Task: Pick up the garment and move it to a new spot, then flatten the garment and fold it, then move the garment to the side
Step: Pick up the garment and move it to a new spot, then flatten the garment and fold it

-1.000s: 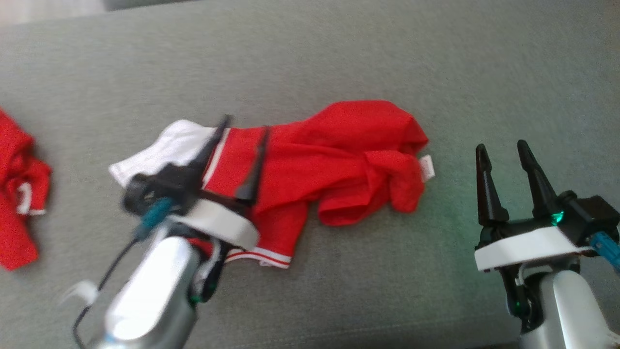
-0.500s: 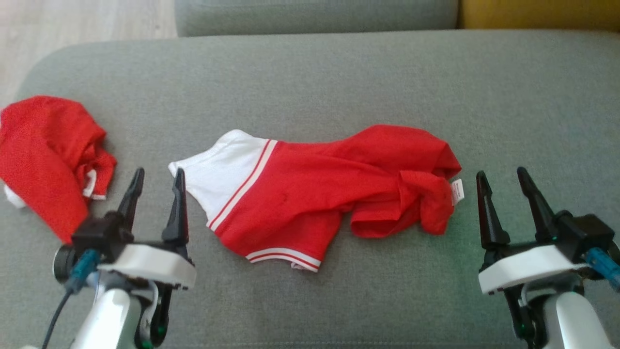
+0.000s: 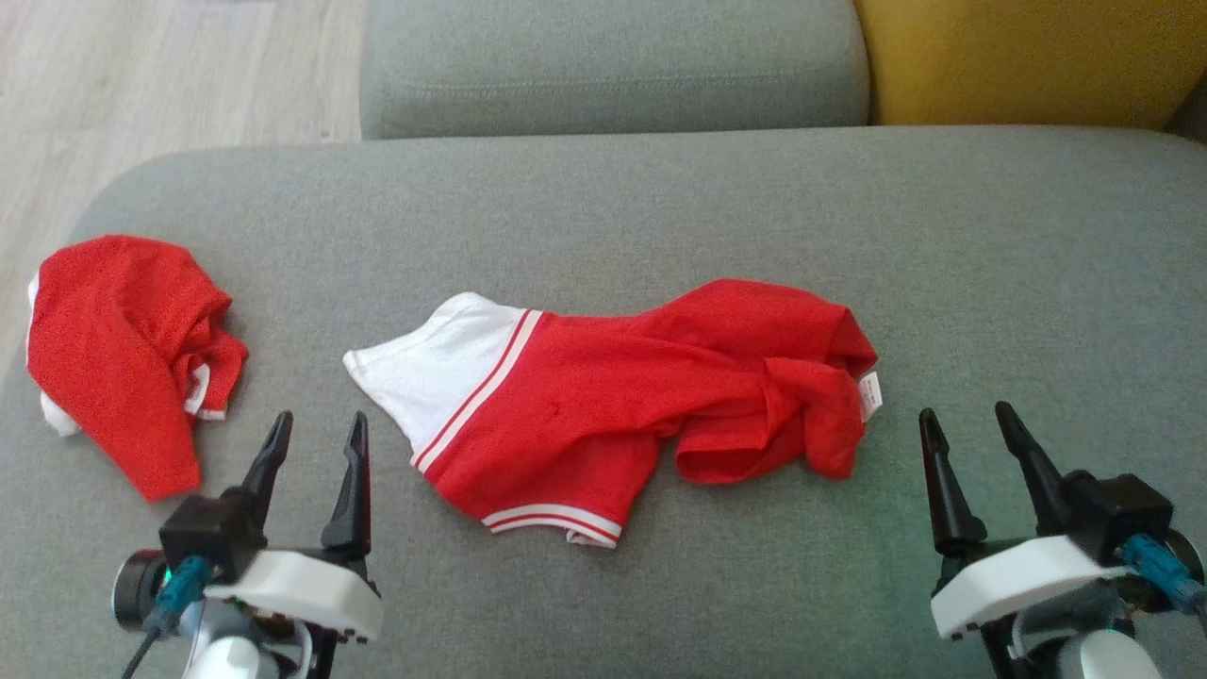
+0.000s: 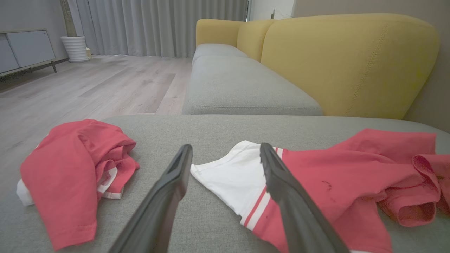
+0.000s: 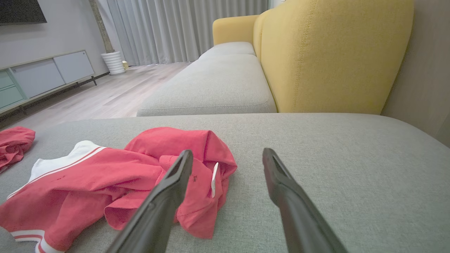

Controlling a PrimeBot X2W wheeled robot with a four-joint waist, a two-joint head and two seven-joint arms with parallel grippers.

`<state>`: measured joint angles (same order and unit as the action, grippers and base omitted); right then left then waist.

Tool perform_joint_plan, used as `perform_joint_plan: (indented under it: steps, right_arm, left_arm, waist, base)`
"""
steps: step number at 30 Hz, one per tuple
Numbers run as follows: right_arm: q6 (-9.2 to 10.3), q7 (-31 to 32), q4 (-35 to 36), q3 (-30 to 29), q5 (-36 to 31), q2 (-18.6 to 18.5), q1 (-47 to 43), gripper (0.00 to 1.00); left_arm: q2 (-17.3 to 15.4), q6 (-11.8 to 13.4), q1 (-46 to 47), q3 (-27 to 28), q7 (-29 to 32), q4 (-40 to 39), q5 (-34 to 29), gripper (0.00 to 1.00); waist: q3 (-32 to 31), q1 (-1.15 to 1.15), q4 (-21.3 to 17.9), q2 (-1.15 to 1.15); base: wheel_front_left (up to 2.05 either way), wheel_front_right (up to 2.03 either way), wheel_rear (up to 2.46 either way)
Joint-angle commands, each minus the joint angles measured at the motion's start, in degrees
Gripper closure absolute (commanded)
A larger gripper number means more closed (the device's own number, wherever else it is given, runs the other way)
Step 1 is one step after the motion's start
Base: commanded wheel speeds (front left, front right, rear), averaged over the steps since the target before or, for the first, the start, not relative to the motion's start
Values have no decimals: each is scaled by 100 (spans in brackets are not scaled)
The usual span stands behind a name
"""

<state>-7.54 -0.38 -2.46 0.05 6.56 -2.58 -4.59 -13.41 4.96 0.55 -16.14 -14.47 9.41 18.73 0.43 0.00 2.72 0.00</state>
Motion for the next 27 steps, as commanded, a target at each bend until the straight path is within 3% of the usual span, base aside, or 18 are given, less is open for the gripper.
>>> perform_joint_plan:
  steps: [1,27]
  right_arm:
    - [5,8,239,137,18,-30,121,0]
    - [5,82,300,151,60,-30,67,0]
  left_arm:
    - [-88,-22,170,185,-52,-188,-48,0]
    - [-117,104,112,75,-47,-259,-37,0]
  waist:
    - [-52,0,-14,0]
    - [-44,0,-24,0]
  base:
    - [0,0,0]
    - [0,0,0]
